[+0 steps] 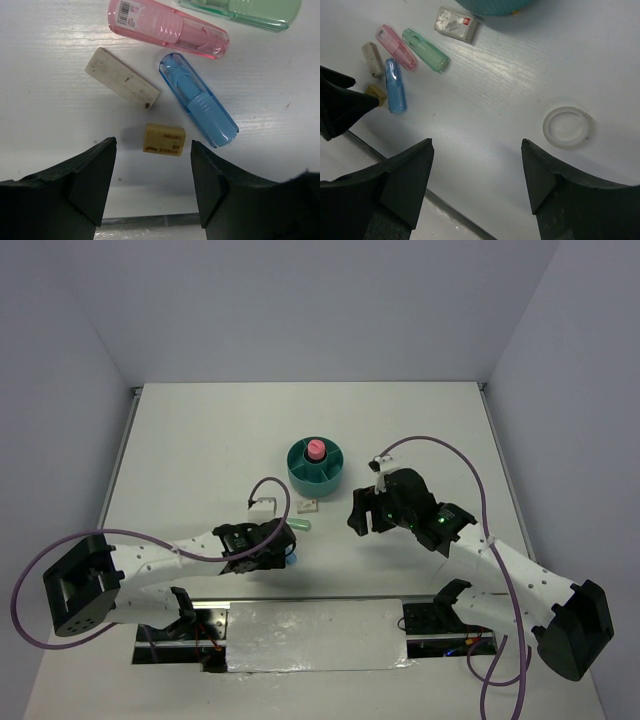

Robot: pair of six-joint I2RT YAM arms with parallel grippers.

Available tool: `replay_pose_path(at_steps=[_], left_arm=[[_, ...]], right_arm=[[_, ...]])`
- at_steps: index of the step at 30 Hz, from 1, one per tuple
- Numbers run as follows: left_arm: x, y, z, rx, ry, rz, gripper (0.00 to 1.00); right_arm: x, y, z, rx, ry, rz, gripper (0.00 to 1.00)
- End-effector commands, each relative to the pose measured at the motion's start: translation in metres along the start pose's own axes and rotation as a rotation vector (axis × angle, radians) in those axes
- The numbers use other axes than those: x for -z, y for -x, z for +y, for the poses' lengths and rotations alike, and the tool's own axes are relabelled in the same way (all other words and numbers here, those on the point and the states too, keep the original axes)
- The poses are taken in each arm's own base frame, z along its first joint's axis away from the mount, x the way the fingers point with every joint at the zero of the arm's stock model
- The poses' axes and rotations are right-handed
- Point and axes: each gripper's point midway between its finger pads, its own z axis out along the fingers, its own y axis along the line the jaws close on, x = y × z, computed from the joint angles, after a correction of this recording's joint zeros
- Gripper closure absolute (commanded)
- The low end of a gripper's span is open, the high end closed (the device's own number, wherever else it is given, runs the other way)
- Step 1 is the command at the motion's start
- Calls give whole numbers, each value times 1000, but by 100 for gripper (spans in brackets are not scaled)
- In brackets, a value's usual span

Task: Sort the stationery into containers
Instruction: Pick up the stationery from the center of the board.

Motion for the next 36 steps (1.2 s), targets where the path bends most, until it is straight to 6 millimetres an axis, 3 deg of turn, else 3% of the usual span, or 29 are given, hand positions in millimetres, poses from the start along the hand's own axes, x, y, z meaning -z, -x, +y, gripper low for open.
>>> replay_pose_path(at_steps=[1, 11, 14, 16, 18, 21, 24, 26, 32, 36], left_arm=[[-4, -3, -7, -48, -36, 5, 28], [-18, -20, -1, -72, -19, 48, 42], [-20, -25, 4, -77, -11, 57, 52], [-16, -26, -2, -97, -50, 61, 65], [-6, -25, -12, -123, -104, 49, 83], [15, -18, -31, -179, -196, 1, 100], [43, -8, -64, -241, -369, -116, 100], [50, -5, -72, -256, -444, -162, 100], [97, 16, -115, -327, -767, -396, 100], [123, 31, -124, -357, -890, -572, 100]], right_arm=[[1, 12, 9, 1, 42, -53, 22], [5, 16, 17, 8, 79, -58, 22], [8, 18, 21, 9, 95, -67, 22], [8, 17, 26, 7, 128, -70, 22], [10, 19, 34, -2, 171, -78, 22], [13, 22, 51, -32, 263, -92, 22], [20, 30, 72, -110, 376, -131, 26], [22, 36, 80, -142, 405, -159, 26], [26, 39, 116, -217, 459, -157, 28], [21, 26, 135, -184, 411, -79, 32]])
